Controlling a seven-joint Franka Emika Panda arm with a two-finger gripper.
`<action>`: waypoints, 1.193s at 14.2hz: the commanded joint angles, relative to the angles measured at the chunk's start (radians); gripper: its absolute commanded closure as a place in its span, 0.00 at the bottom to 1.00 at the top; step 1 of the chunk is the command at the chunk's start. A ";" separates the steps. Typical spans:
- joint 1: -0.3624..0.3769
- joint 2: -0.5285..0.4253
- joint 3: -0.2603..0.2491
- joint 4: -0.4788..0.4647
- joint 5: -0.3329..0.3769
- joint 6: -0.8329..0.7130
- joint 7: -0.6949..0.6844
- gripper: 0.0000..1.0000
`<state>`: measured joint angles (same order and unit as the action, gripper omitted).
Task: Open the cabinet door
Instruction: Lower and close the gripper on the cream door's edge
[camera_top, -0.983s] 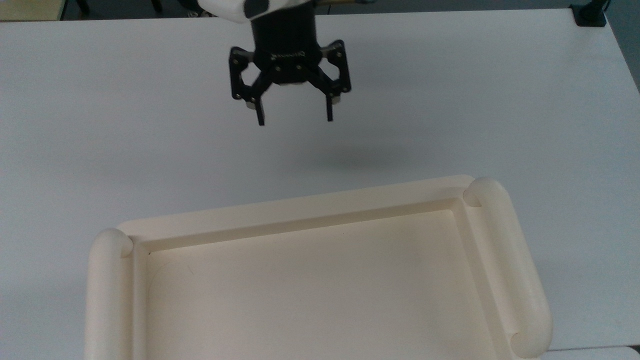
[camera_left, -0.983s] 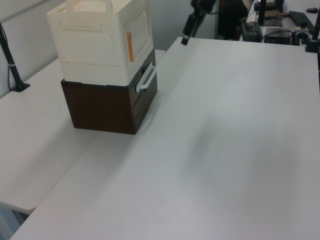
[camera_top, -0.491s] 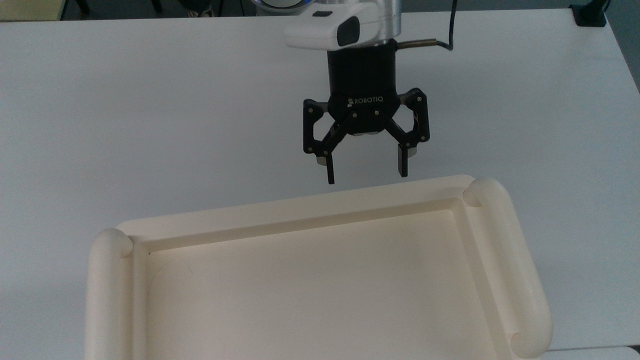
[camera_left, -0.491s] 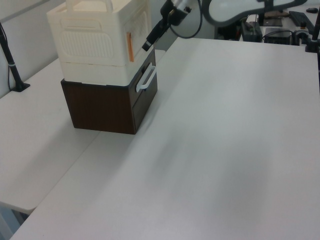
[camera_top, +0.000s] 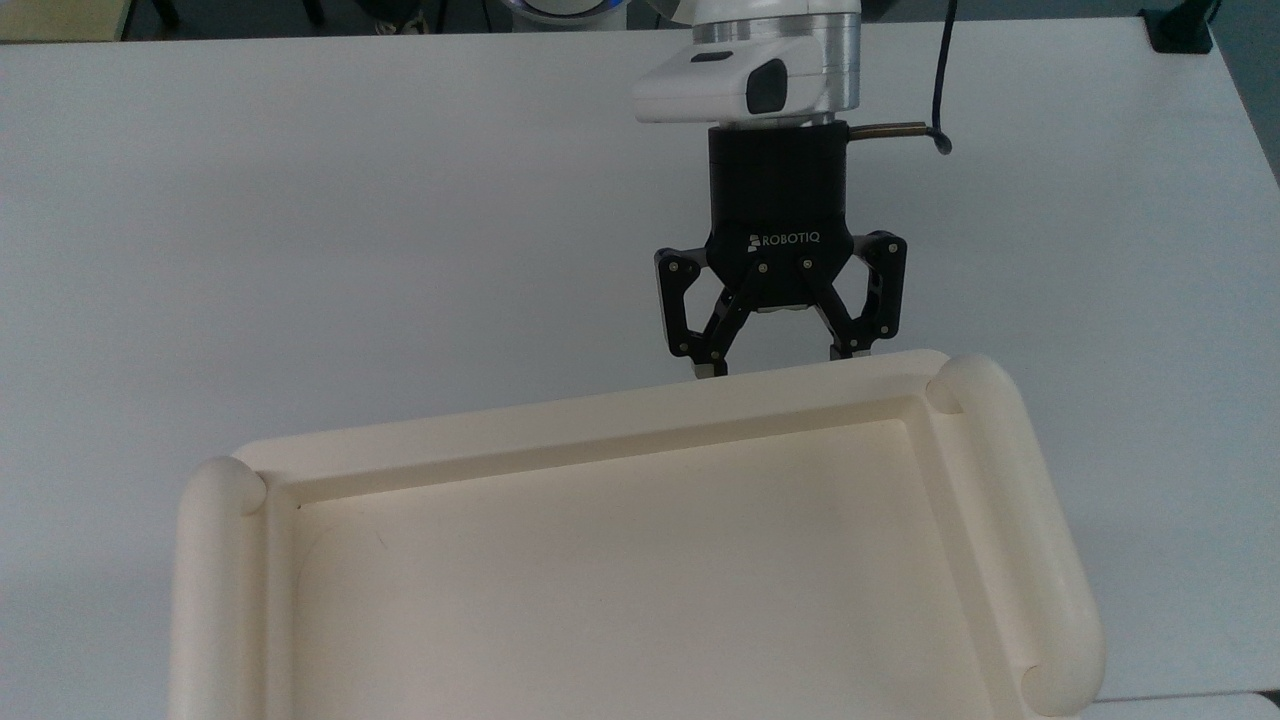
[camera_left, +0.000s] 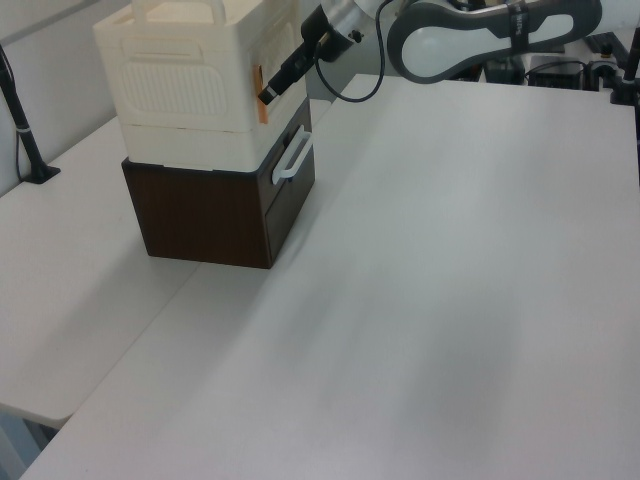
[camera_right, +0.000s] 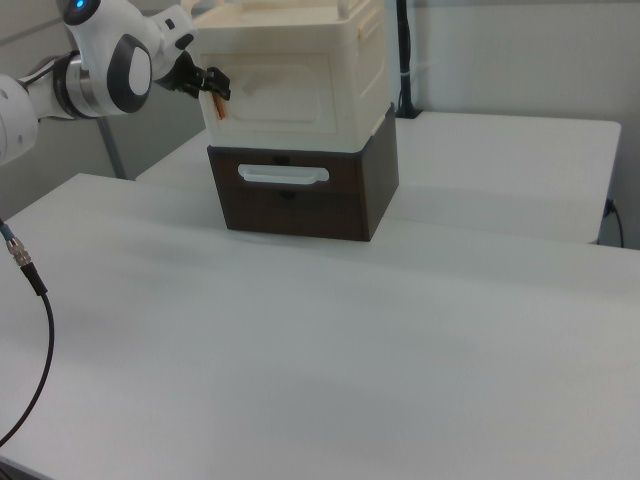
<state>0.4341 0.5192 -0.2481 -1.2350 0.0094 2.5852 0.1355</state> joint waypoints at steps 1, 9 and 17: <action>0.017 0.027 -0.026 0.028 -0.025 0.032 0.030 0.44; 0.021 0.036 -0.025 0.022 -0.080 0.105 0.104 0.81; 0.011 -0.074 0.015 -0.063 -0.151 -0.060 0.170 0.93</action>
<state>0.4444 0.5290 -0.2471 -1.2359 -0.1280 2.6440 0.2861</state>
